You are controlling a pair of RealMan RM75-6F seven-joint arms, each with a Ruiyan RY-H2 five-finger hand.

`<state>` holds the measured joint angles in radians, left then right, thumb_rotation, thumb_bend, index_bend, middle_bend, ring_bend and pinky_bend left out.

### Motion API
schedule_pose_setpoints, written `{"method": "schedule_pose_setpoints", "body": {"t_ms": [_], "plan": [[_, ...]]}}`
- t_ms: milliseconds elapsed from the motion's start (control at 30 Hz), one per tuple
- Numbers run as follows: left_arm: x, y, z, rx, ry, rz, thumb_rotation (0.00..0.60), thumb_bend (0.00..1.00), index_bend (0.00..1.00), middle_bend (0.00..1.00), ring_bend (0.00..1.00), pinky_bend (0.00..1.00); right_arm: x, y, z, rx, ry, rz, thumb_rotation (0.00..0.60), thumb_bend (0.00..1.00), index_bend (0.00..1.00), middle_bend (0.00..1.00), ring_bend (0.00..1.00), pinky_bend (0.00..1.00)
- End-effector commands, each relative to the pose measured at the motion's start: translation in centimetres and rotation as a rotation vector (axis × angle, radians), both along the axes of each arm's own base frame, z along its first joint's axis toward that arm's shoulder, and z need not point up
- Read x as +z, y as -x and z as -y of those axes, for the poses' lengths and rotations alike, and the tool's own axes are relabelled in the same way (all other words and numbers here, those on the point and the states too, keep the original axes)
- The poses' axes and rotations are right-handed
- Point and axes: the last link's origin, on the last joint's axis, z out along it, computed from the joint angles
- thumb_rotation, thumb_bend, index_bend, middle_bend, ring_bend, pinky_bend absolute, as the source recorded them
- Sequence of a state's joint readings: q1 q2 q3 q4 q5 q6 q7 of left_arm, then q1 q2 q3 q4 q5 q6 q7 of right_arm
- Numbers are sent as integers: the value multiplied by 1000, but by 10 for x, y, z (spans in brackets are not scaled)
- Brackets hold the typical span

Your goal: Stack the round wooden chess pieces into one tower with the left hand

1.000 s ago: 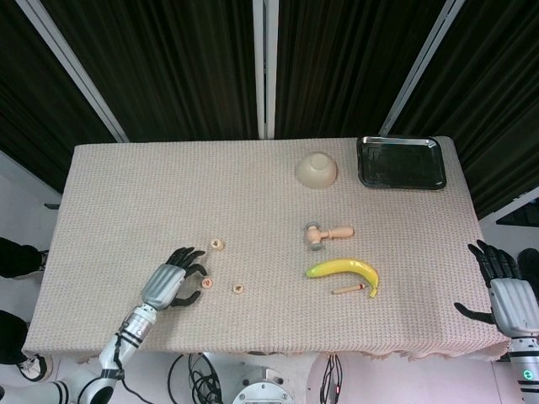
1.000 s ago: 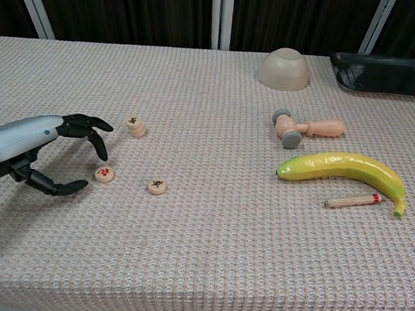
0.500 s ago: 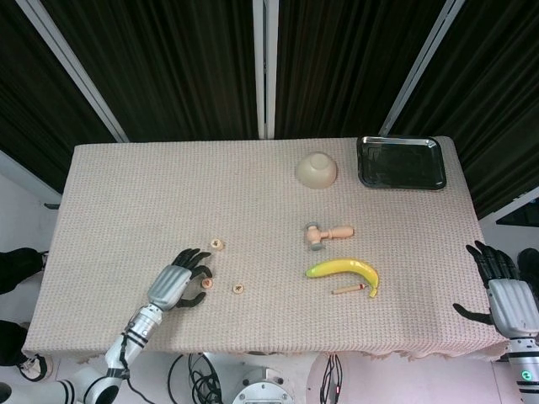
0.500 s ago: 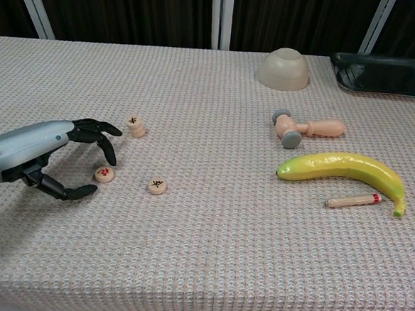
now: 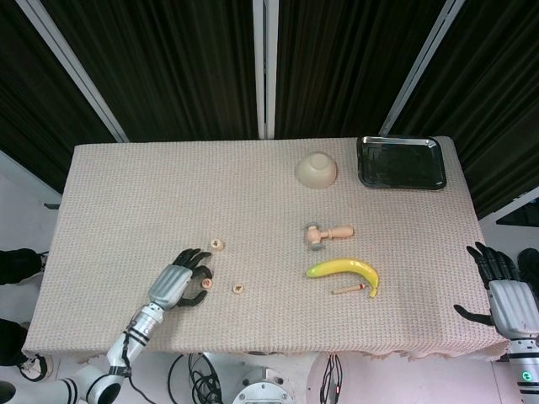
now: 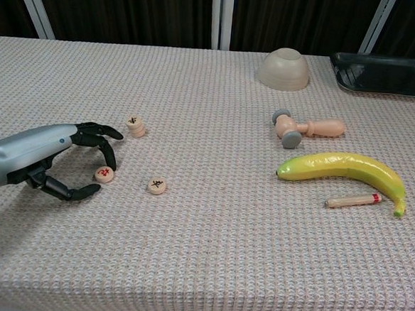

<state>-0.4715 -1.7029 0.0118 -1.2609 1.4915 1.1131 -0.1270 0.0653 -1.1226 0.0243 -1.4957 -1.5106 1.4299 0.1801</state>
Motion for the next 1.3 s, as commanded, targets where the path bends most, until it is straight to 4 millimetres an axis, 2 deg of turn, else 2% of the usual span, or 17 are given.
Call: {"method": "schedule_pose_setpoints", "body": {"t_ms": [33,1000,1133,1300], "plan": [[0,0,0,1,-3,-1,600,320,413,81,0,0,0,0,0,-1,0,0,600,0,0,0,0,0],[1,1,1,11,-5,25,600,323,467,93,0,0,-1,2,0,-4,-4,-3,600,0,0,0,0,0],[9,0,0,12,-25,50,600,321,476,100,0,0,-1,2,0,-6,-4,-3,600,0,0,0,0,0],[33,3,3,20,-83,95,600,320,488,113,0,0,-1,2,0,-5,-5,-2,600,0,0,0,0,0]]}}
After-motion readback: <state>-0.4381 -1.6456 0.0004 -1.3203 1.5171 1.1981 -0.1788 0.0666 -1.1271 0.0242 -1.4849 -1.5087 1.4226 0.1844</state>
